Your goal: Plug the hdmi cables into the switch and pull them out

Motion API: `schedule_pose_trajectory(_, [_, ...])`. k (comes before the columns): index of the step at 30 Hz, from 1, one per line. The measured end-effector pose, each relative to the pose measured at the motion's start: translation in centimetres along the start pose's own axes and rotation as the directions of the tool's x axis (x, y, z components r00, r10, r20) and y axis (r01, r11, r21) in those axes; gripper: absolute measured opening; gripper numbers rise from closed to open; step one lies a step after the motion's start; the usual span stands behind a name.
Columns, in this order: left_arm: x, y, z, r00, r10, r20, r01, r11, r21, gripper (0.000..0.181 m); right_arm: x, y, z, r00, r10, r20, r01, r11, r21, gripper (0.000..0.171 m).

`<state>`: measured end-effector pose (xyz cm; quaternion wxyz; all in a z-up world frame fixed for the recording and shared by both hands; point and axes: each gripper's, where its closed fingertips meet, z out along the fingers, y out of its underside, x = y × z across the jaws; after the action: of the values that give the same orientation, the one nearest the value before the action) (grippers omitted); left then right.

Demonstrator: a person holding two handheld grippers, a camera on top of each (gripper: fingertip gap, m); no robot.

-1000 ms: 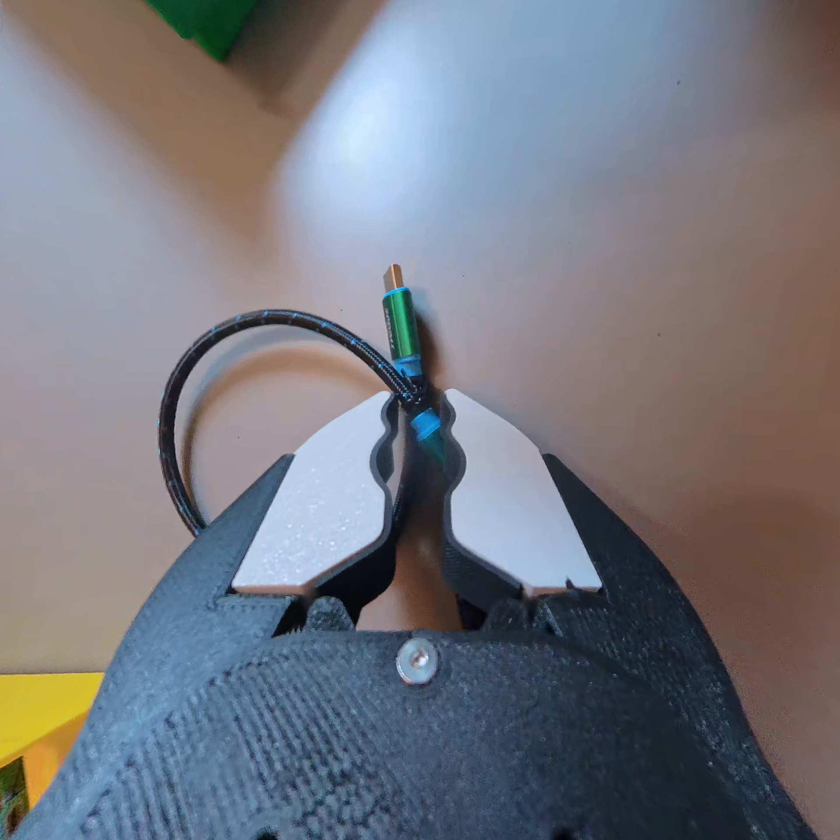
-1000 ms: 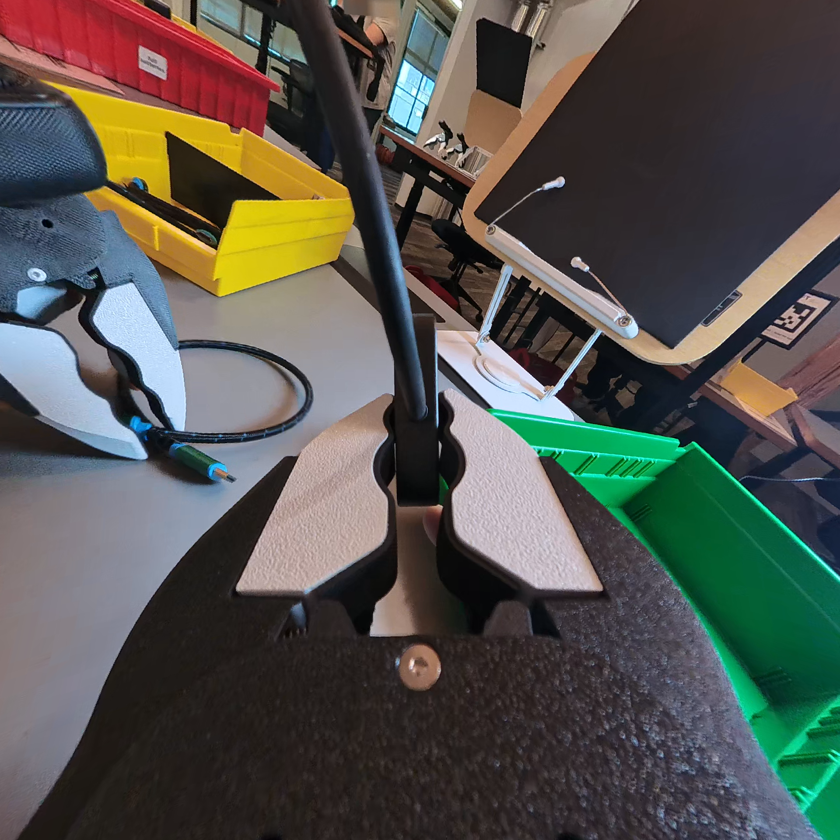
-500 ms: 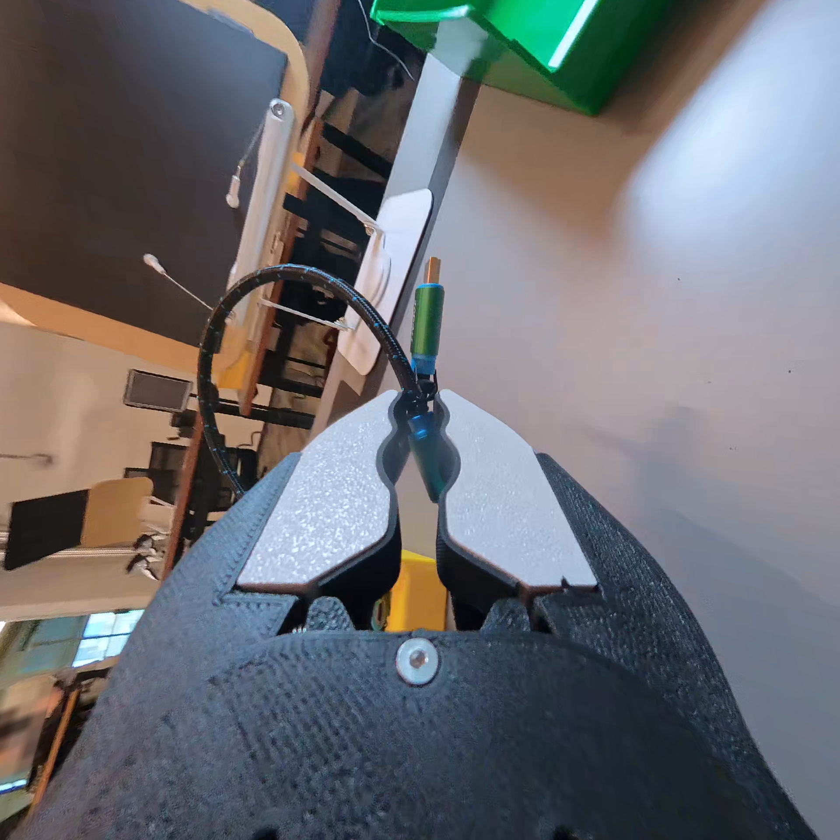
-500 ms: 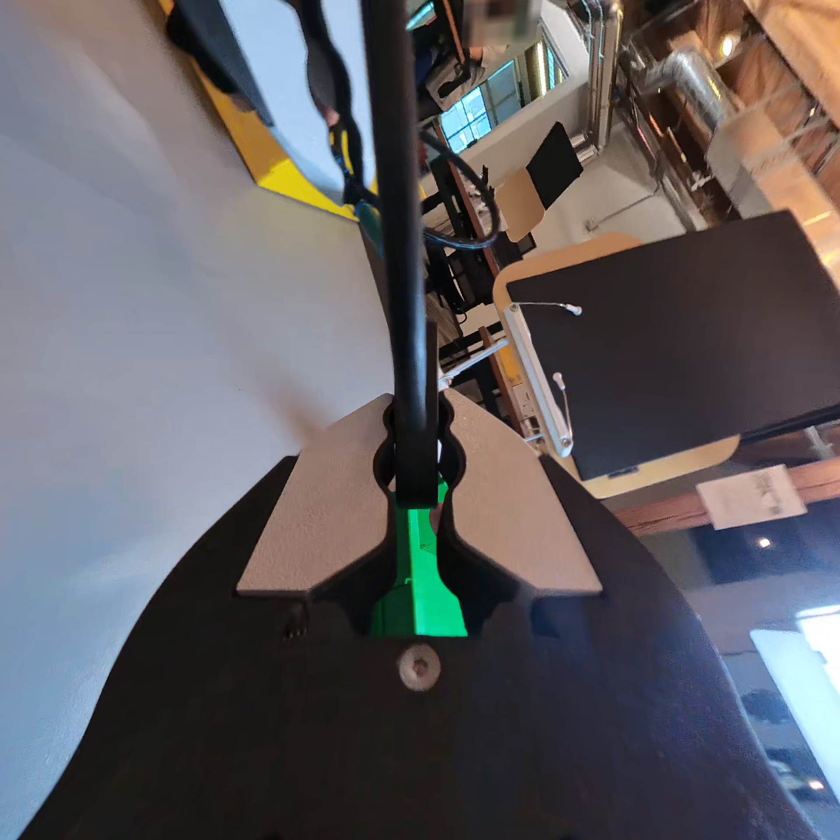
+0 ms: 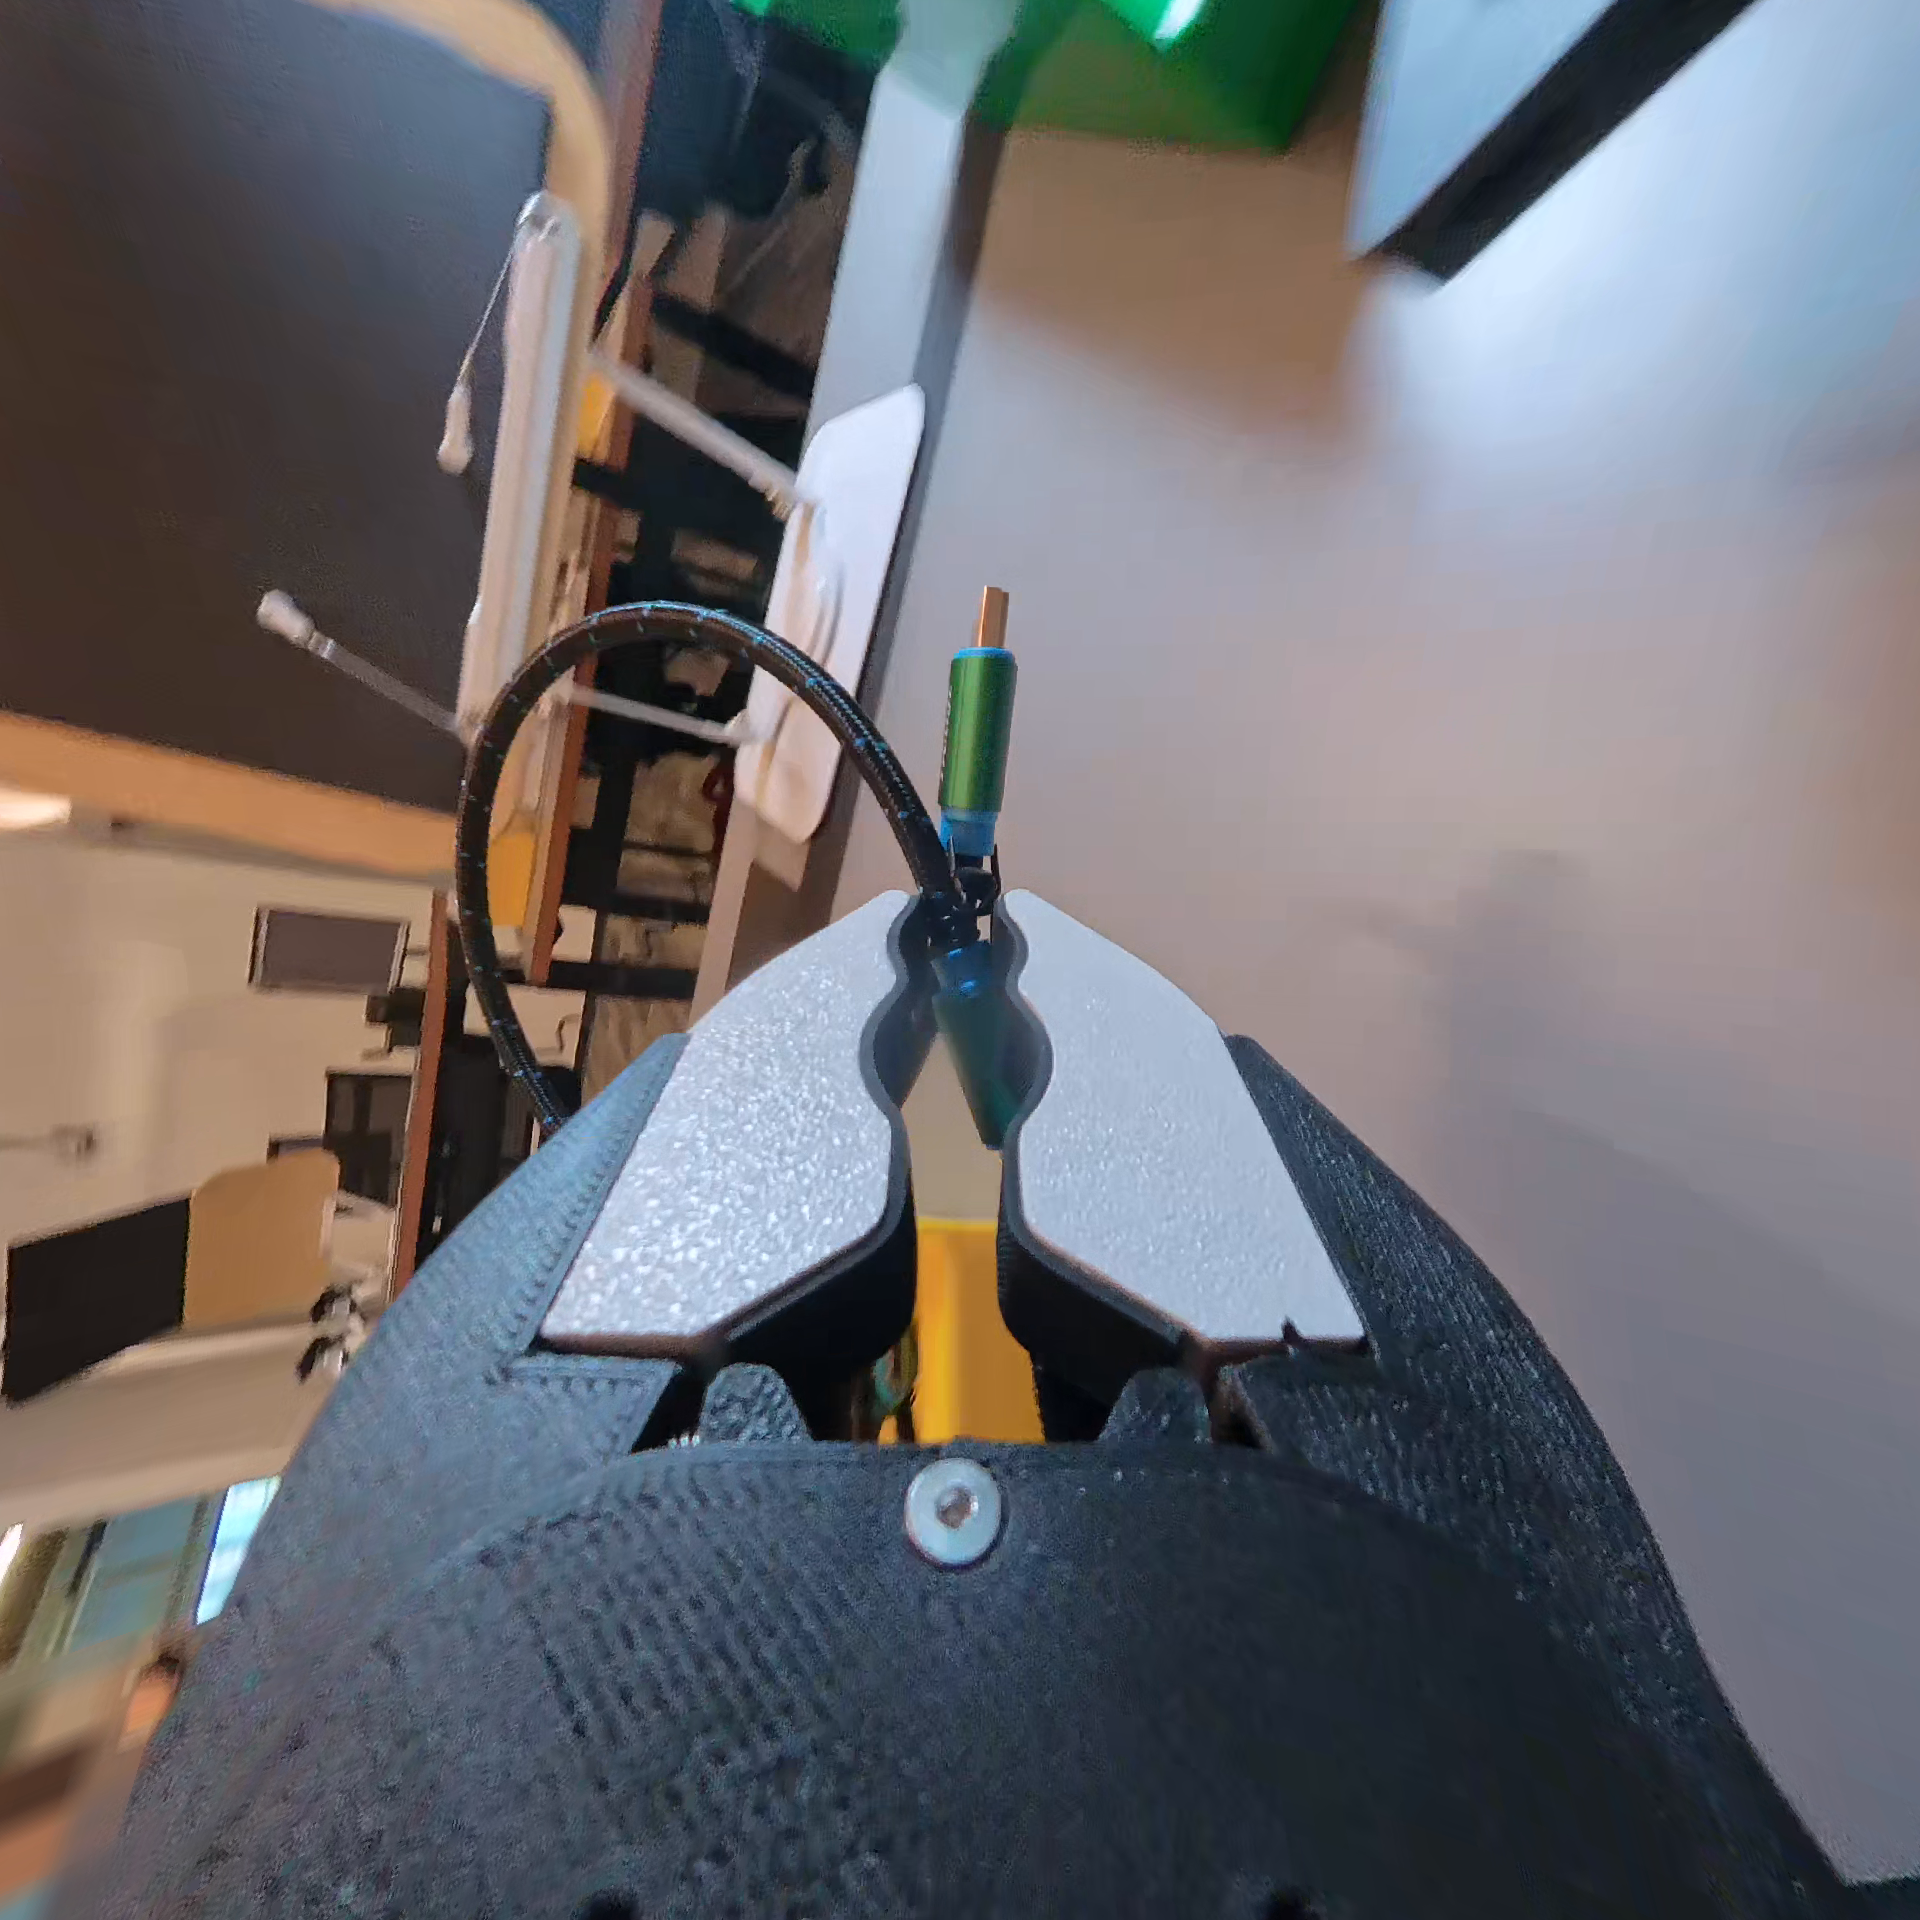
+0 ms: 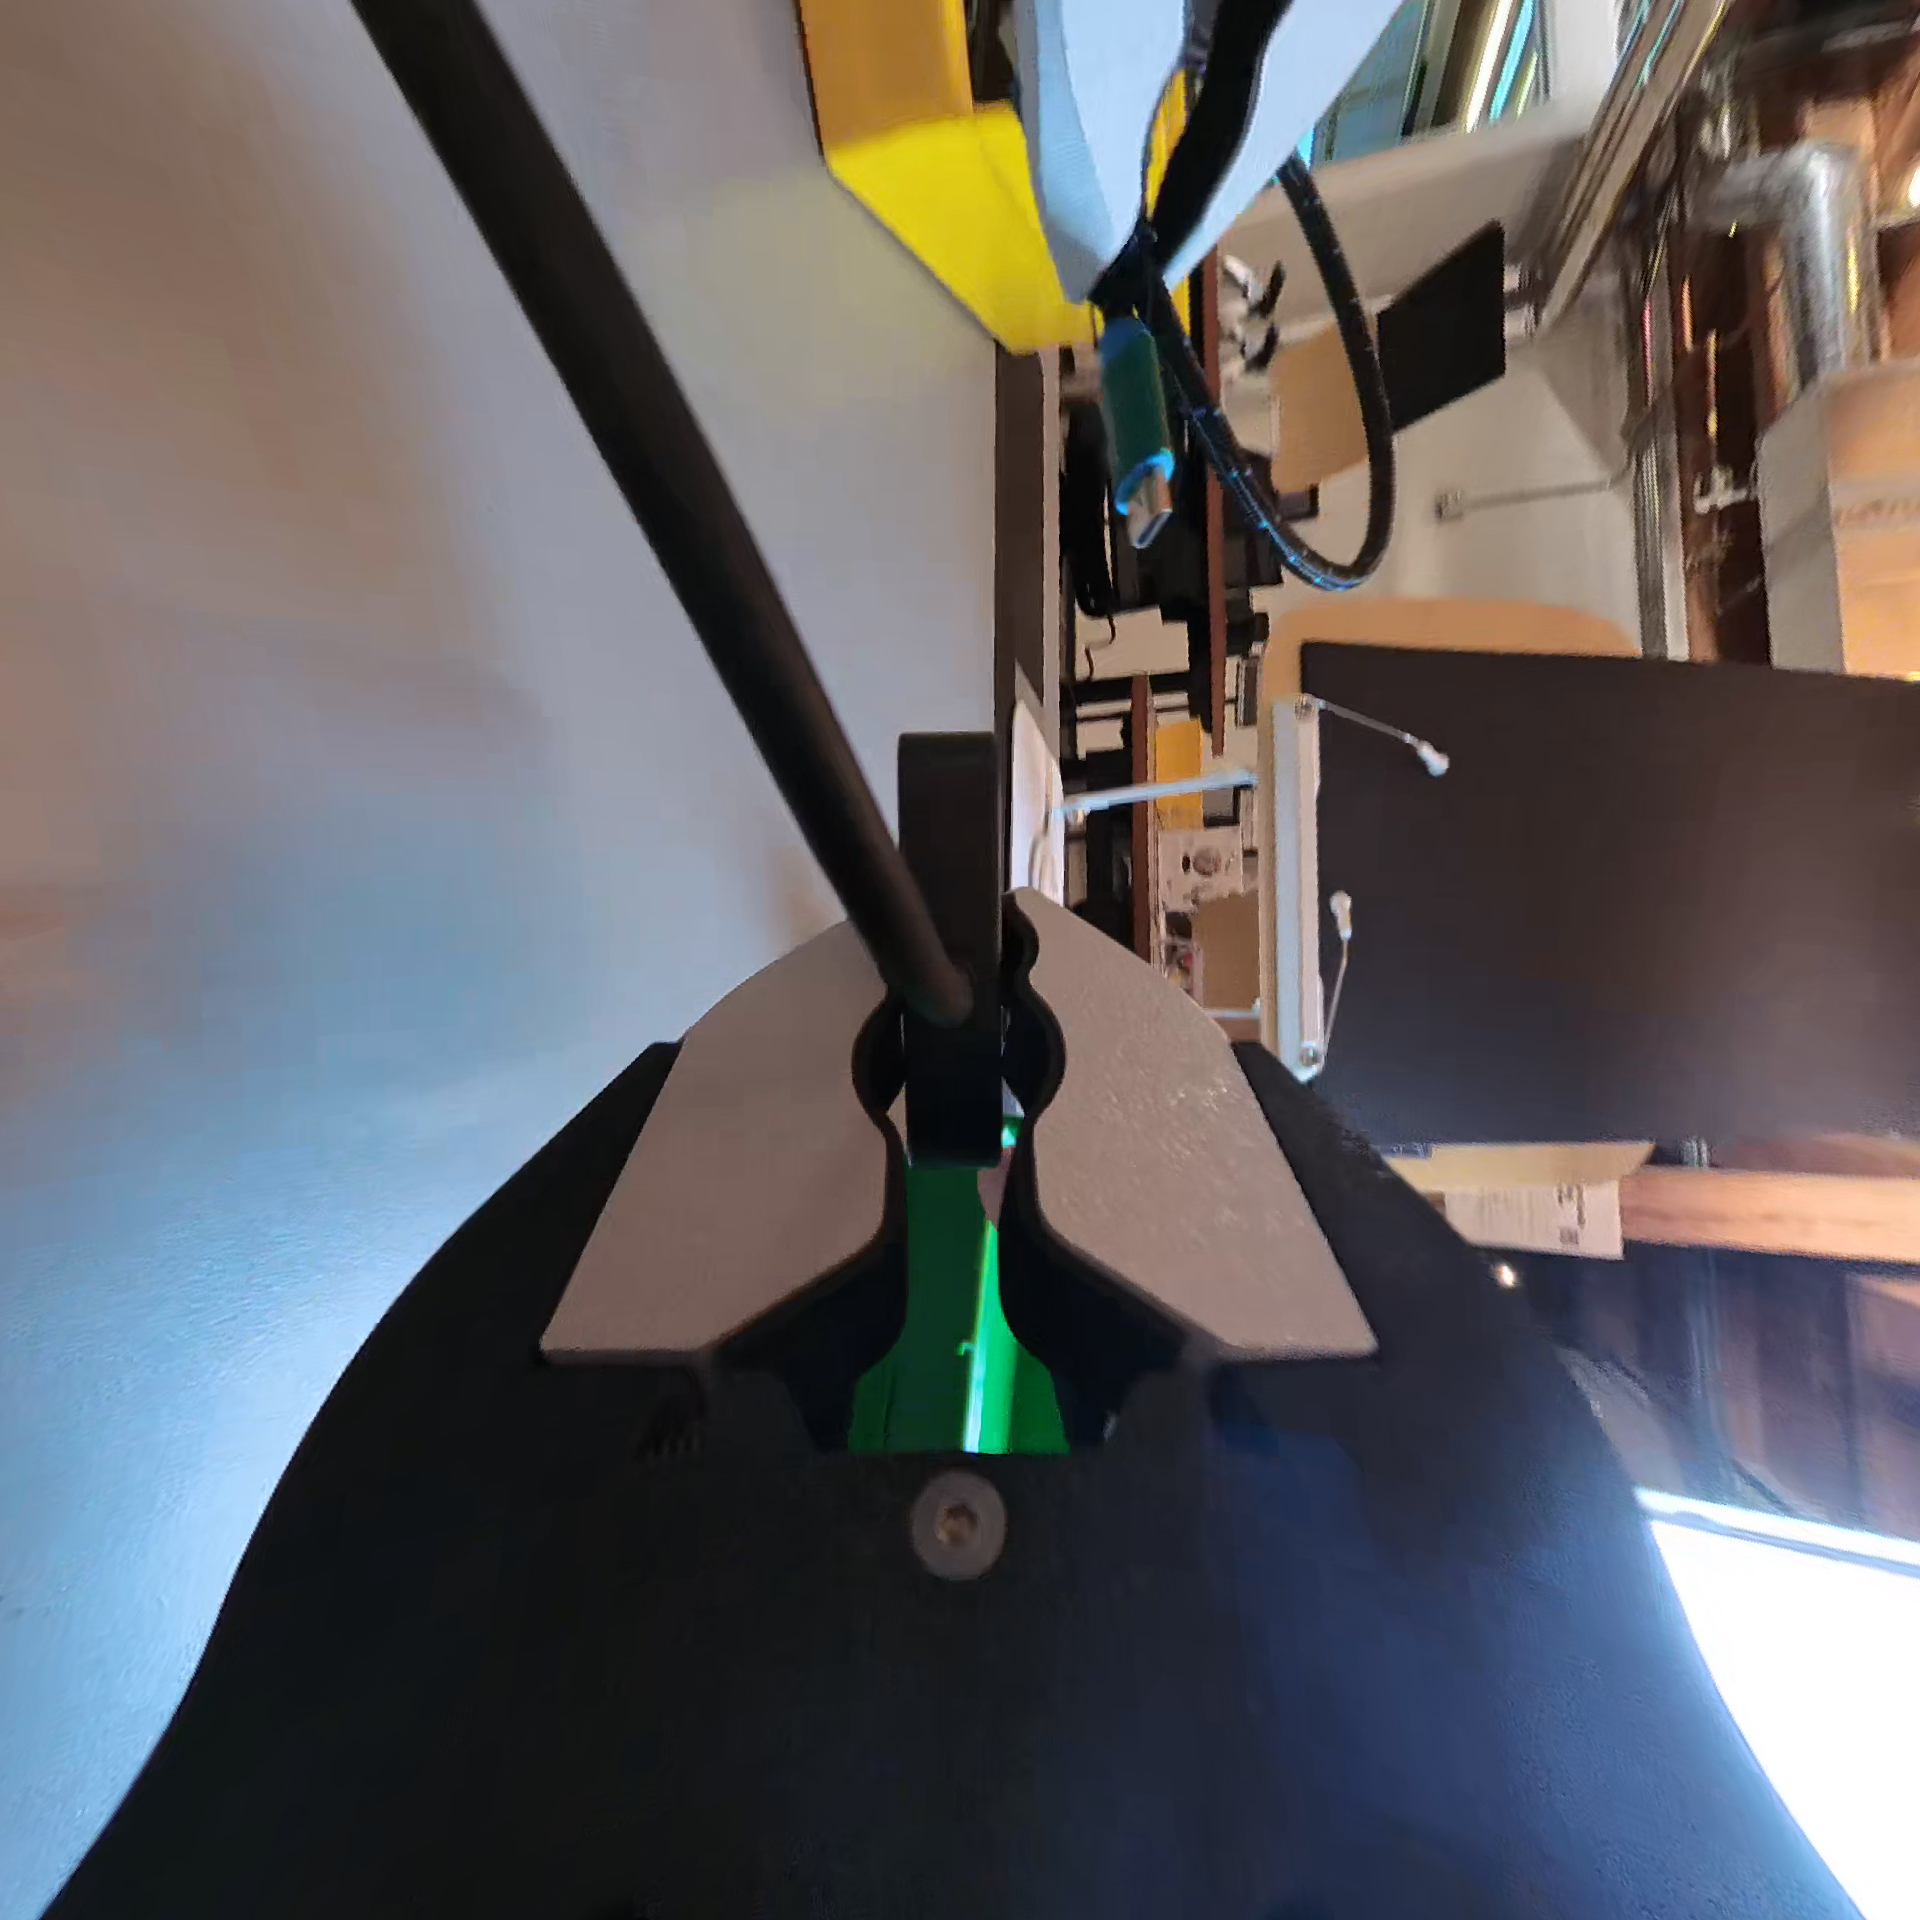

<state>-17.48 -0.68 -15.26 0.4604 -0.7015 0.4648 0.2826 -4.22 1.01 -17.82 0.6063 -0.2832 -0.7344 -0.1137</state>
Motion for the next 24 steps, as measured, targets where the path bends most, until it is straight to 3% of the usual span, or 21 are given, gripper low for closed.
schedule_pose_trajectory(7, [4.1, -4.9, -0.1, 0.988, 0.151, -0.022, -0.149, 0.985, 0.092, 0.012, 0.8, 0.0, 0.1, 0.998, 0.035, -0.049, -0.038, 0.998, -0.056, 0.014])
schedule_pose_trajectory(17, [4.3, -5.2, -0.1, 0.973, 0.226, 0.042, -0.229, 0.971, 0.073, 0.012, 0.4, -0.6, -0.1, 0.987, 0.162, 0.025, -0.161, 0.986, -0.039, 0.014])
schedule_pose_trajectory(21, [4.7, -5.3, -0.2, 0.975, 0.221, 0.021, -0.222, 0.973, 0.069, 0.011, -0.1, -0.7, -0.2, 0.980, 0.185, 0.067, -0.182, 0.982, -0.049, 0.014])
schedule_pose_trajectory(24, [4.9, -5.6, -0.8, 0.984, 0.179, -0.025, -0.175, 0.977, 0.120, 0.011, -0.7, -1.3, -0.5, 0.964, 0.230, 0.134, -0.235, 0.972, 0.020, 0.014])
